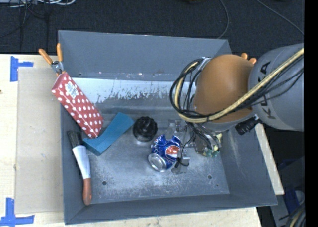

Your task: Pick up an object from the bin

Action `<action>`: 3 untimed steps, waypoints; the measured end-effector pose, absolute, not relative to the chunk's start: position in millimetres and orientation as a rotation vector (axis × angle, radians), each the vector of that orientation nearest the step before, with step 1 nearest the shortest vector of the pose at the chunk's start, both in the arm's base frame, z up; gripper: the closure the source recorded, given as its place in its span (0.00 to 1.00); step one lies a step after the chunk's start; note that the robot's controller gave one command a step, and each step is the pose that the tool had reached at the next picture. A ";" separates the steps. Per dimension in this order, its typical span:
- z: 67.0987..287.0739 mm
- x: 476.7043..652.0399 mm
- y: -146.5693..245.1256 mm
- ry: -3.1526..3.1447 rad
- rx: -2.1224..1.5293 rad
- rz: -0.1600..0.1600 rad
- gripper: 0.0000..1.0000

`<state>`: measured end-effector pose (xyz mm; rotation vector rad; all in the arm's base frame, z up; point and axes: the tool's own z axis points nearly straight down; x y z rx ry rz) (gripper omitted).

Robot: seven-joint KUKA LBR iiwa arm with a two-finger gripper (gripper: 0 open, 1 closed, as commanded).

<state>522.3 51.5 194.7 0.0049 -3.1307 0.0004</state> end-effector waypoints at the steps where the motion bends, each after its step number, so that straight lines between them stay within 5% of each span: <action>1: 199.0 523.8 51.3 -3.139 0.003 0.000 0.00; 3: 142.6 538.5 18.9 -3.134 -0.055 -0.001 0.00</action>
Offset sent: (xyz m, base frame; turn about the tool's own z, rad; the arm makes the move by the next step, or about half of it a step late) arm 0.0022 -0.0142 -0.0493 0.0658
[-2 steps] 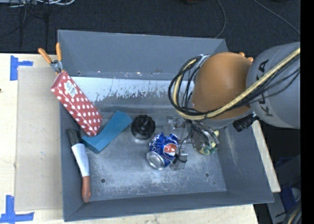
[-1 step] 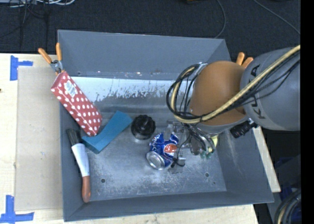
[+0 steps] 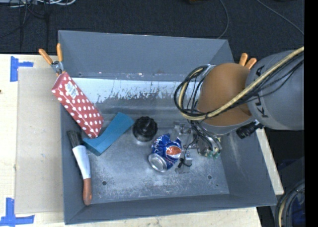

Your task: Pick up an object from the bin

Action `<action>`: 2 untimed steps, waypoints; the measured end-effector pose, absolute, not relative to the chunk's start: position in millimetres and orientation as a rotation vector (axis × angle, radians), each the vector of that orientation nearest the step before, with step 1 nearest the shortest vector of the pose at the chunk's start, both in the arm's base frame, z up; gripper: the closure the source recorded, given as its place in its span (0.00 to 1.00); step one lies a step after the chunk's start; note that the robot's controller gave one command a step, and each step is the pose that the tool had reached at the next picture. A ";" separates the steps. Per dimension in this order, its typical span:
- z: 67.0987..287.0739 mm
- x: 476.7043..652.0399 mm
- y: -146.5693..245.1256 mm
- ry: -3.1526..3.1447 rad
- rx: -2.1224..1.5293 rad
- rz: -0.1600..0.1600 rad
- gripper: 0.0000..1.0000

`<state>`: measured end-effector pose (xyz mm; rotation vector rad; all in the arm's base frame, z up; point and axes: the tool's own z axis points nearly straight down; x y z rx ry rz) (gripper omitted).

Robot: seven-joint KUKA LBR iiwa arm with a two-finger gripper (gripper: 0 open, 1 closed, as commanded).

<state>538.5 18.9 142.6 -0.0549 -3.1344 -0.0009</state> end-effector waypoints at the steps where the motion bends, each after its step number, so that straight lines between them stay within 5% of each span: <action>1: 146.5 562.0 6.2 -3.098 -0.490 0.001 1.00; 2: 146.5 562.0 6.2 -3.097 -0.490 0.000 0.00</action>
Offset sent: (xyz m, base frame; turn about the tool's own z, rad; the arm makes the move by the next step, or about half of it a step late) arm 0.0000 0.0000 0.0000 0.0000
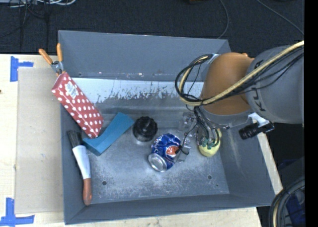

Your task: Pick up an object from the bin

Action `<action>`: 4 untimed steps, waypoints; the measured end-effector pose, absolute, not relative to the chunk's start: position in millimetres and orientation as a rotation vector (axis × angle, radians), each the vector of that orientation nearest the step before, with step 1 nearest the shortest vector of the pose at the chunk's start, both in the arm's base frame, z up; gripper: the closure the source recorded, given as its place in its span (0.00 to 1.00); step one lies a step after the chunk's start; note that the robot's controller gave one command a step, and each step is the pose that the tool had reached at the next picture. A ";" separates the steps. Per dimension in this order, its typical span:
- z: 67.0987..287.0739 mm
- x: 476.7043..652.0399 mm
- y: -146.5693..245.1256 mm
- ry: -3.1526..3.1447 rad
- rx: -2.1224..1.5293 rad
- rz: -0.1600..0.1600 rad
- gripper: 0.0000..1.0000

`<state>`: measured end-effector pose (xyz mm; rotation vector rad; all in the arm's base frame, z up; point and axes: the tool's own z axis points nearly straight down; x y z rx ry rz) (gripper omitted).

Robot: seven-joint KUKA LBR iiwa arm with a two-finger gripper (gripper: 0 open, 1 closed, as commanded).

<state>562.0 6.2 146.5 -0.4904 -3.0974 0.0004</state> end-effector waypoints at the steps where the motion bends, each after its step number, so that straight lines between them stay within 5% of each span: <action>1: 146.5 562.0 6.2 -3.097 -0.491 0.000 0.00; 2: 146.5 562.0 6.2 -3.097 -0.491 0.000 0.00; 3: 94.5 564.4 7.8 -3.096 -0.529 -0.001 0.00; 4: 69.2 562.4 8.5 -3.086 -0.544 0.001 1.00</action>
Offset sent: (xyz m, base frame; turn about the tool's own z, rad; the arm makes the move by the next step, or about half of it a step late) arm 0.0000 0.0000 0.0000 0.0000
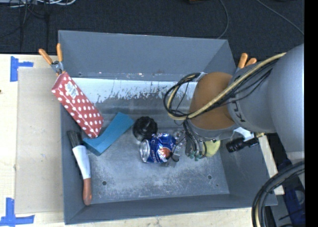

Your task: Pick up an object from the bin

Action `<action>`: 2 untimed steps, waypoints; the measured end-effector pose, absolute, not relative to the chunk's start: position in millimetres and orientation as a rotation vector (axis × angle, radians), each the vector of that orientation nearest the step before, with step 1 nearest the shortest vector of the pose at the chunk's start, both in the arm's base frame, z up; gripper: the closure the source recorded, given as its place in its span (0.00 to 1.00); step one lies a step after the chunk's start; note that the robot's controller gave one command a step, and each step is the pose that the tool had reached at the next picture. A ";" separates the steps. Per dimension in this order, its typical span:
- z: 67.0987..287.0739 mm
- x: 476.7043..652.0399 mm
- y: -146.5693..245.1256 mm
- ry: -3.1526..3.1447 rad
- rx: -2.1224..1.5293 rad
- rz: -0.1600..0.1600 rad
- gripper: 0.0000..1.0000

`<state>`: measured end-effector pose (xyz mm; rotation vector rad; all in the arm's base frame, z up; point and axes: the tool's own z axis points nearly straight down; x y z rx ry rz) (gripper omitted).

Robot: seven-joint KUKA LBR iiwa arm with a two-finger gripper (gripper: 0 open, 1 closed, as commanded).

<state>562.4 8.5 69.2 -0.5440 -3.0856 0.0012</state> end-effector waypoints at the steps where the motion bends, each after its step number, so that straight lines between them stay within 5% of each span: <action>1: 69.2 562.4 8.5 -3.086 -0.544 0.001 1.00; 2: 104.4 564.2 8.6 -3.077 -0.538 0.003 1.00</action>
Offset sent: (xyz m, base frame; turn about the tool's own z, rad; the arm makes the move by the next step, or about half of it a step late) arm 0.0167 0.0007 0.1408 -0.0084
